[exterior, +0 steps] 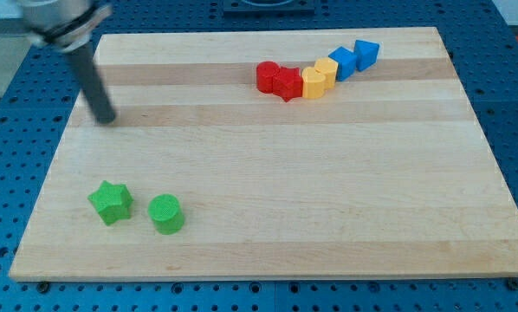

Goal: Move the green star diagonally to the bottom left of the red circle

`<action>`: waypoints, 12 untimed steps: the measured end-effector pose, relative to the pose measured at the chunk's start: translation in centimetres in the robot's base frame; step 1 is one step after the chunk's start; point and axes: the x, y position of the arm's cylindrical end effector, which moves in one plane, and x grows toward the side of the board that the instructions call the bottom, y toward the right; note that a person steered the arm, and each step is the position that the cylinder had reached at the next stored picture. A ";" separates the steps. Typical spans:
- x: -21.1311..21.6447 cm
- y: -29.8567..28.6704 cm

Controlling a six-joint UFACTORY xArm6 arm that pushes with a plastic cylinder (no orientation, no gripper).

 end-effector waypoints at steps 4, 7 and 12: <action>18.2 5.8; 12.0 6.7; 8.0 1.5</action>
